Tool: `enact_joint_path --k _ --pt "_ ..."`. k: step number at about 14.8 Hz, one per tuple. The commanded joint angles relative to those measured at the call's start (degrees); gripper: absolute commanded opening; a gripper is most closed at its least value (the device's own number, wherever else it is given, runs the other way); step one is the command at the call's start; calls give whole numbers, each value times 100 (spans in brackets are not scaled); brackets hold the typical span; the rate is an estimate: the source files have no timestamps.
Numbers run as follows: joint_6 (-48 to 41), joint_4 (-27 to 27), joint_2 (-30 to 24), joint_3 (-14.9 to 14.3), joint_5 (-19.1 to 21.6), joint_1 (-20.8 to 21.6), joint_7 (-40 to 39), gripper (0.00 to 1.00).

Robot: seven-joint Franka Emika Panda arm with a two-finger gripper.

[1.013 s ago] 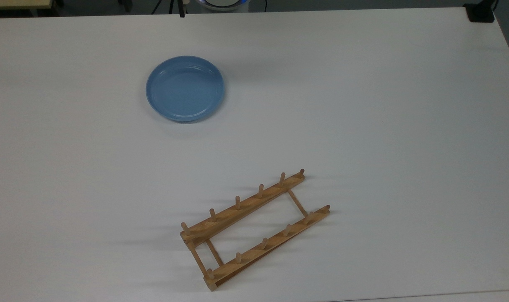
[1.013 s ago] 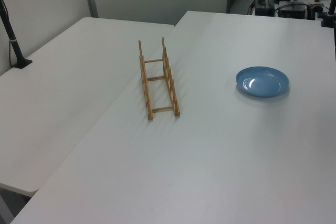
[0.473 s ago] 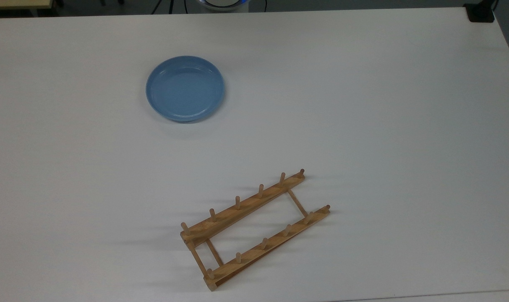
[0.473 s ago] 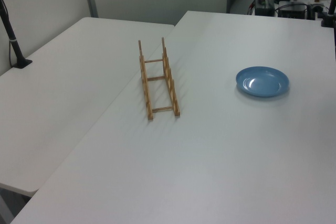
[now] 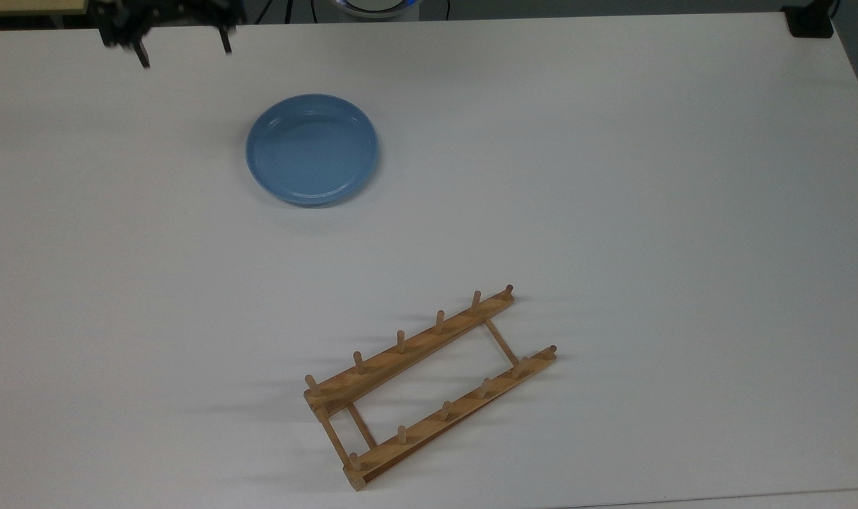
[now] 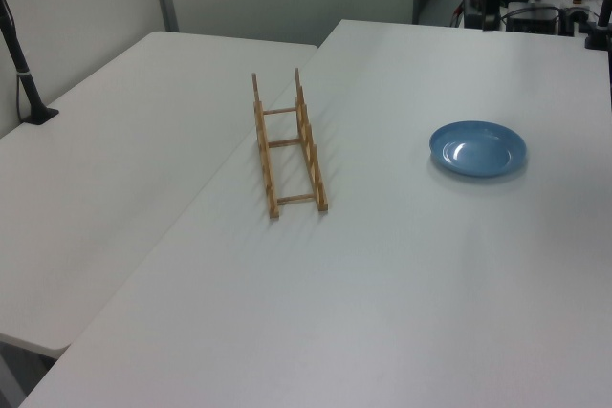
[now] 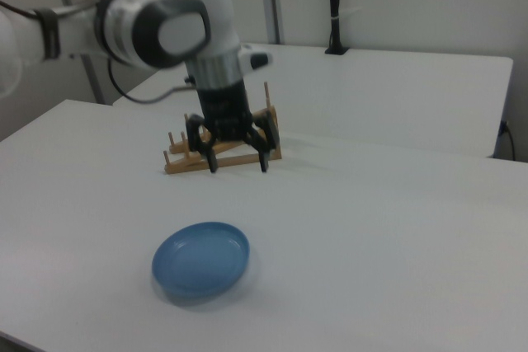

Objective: Place plate in plate rack
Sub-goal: 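Move the gripper down to the rim of the blue plate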

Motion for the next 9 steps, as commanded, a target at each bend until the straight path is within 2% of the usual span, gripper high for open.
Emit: enact_joint_path --k 1,7,9 --pt "787 -575 184 -25 -90 99 525 100" --pt "1052 -672 756 10 -72 204 991 100" --pt "1052 -672 923 1 -72 257 991 96"
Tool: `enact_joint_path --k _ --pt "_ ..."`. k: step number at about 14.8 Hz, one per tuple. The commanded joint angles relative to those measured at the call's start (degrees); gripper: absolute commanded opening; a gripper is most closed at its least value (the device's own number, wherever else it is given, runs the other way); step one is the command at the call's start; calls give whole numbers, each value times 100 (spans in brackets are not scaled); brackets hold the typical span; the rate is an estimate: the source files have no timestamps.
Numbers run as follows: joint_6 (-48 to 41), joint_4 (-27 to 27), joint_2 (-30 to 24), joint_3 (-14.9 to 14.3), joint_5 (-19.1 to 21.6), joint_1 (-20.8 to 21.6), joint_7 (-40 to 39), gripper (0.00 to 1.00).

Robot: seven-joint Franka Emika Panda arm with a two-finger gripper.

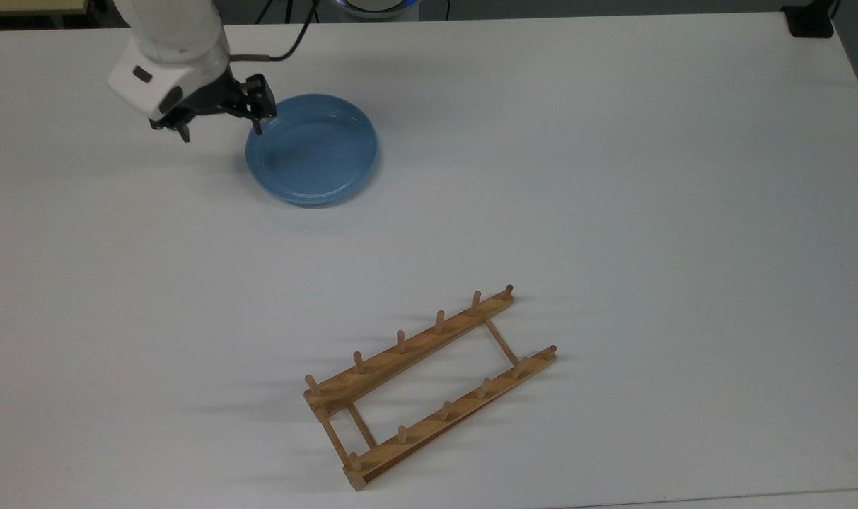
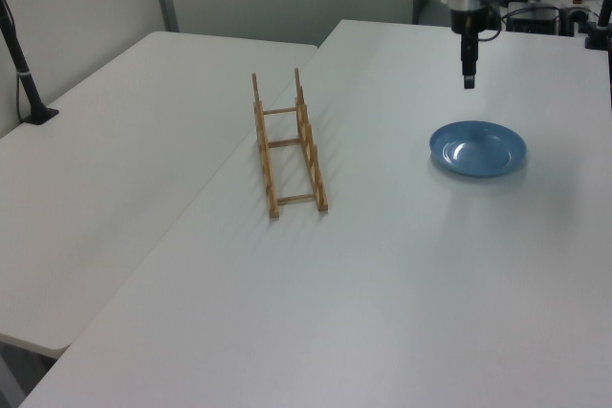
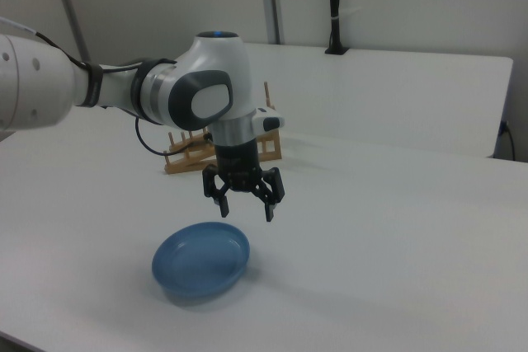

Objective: Place plate in plate rack
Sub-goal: 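Move the gripper down to the rim of the blue plate, then close the gripper on the blue plate's rim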

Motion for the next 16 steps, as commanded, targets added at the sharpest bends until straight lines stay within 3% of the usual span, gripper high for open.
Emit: enact_joint_path --k 1,6,10,16 --pt "111 -95 187 -9 -72 144 208 95" --pt "111 -122 538 -9 -81 267 242 92" --pt "304 -122 741 -9 -151 293 567 79" --pt "454 -122 812 -9 -151 293 857 37"
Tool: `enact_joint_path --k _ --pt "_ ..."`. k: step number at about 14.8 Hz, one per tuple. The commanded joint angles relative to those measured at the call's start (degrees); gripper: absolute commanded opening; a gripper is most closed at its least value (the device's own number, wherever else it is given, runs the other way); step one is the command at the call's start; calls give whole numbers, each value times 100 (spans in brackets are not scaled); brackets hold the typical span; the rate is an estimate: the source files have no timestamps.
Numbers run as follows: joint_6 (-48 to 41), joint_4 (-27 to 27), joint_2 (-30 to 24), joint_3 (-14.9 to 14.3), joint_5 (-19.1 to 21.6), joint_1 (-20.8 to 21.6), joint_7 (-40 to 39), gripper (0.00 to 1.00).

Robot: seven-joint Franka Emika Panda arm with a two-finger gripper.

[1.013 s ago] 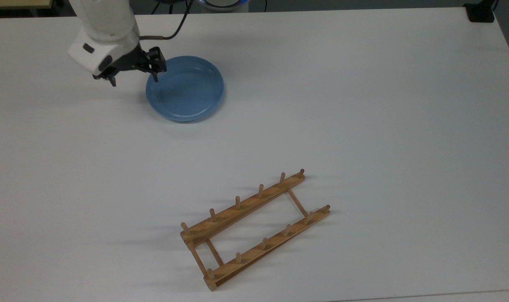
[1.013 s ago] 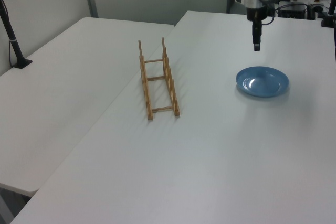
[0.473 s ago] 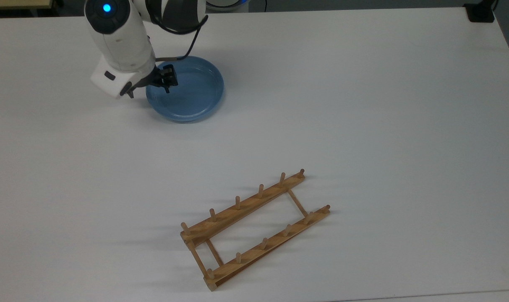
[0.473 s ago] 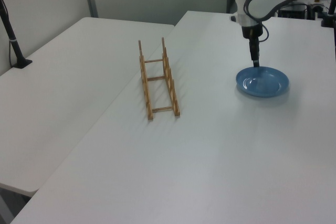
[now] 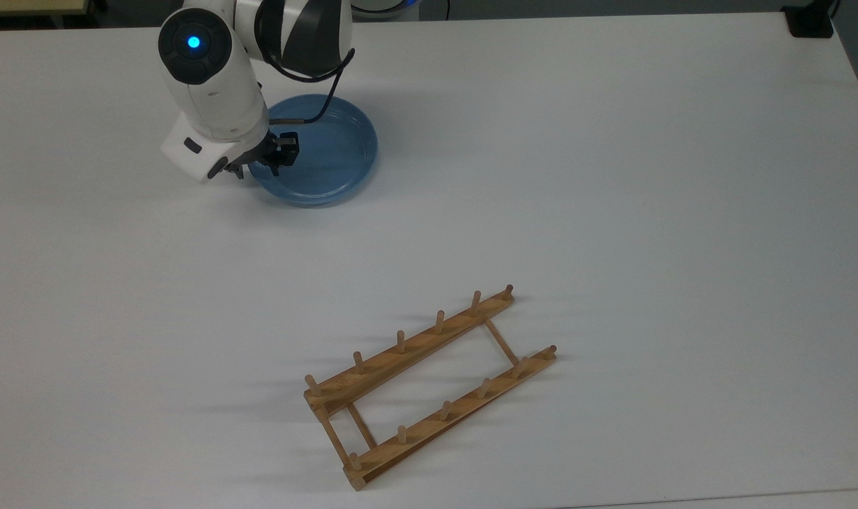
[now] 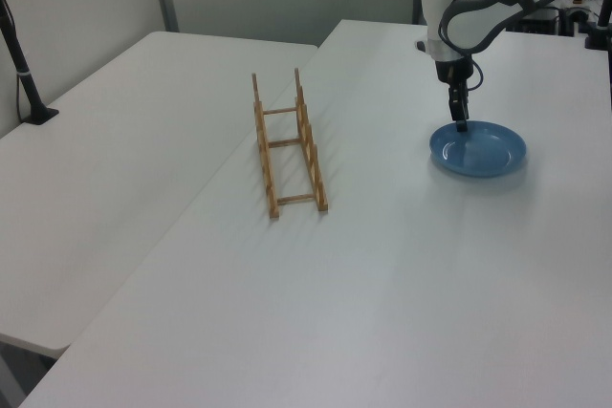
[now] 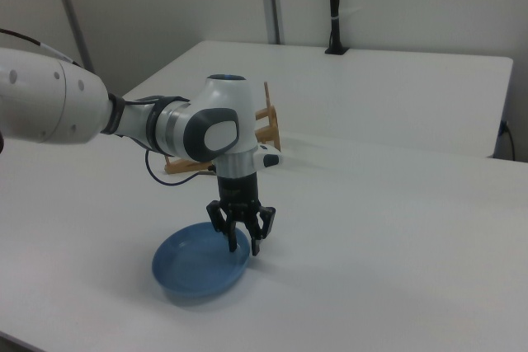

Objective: Place plate in plate rack
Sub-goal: 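Close the gripper on the blue plate's rim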

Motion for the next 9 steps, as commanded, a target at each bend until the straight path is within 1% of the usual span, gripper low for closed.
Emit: enact_joint_path --k 1,2,4,6,7,9 --pt "207 -108 -63 -27 -146 73 324 36" --pt "312 -134 -63 -18 -199 81 333 29" --pt "532 -195 16 -18 -260 160 350 27" --pt "621 -222 60 -9 -261 161 351 17" --pt "647 -222 60 -9 -261 169 351 10" --pt "691 -240 69 -9 -261 169 351 9"
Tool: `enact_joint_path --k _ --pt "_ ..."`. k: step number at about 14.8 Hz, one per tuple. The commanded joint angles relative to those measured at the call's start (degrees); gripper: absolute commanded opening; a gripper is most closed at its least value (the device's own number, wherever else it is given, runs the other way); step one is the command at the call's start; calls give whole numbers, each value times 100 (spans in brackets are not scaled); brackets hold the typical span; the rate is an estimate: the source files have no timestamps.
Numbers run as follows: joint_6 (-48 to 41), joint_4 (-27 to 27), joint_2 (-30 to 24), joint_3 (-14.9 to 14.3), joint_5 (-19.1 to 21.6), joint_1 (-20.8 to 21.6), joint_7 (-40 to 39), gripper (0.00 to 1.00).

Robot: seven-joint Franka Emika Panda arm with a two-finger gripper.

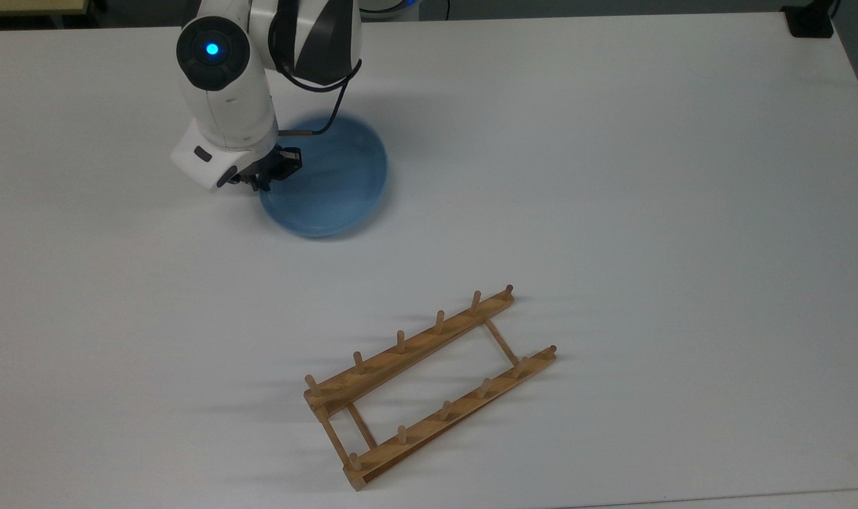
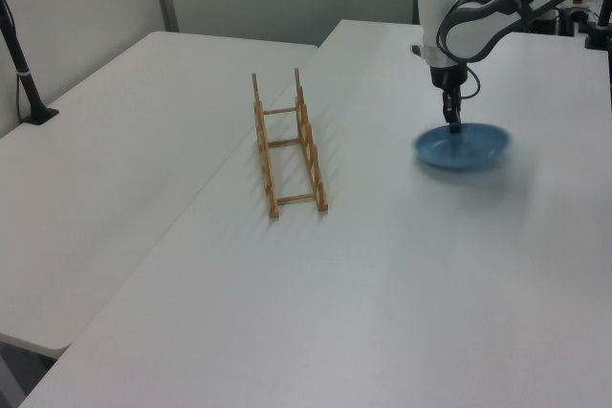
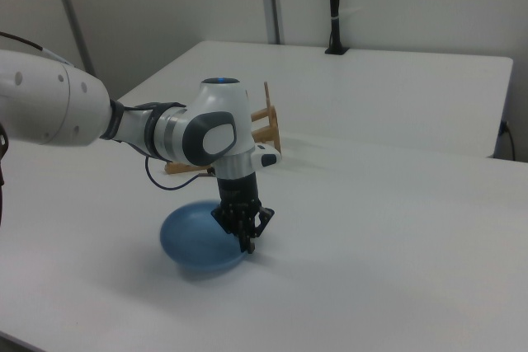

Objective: Place plate in plate rack
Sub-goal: 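Close the gripper on the blue plate's rim, then lift the plate by its rim and tilt it upright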

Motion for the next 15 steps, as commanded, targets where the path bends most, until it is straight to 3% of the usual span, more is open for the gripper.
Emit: enact_joint_path --k 1,2,8,15 --pt "264 -189 -26 -19 -128 70 175 4" --pt "272 -180 -25 -19 -128 70 175 0" --pt "211 -75 -183 -19 -128 79 166 0" --pt "167 311 -1044 -10 -84 35 175 0"
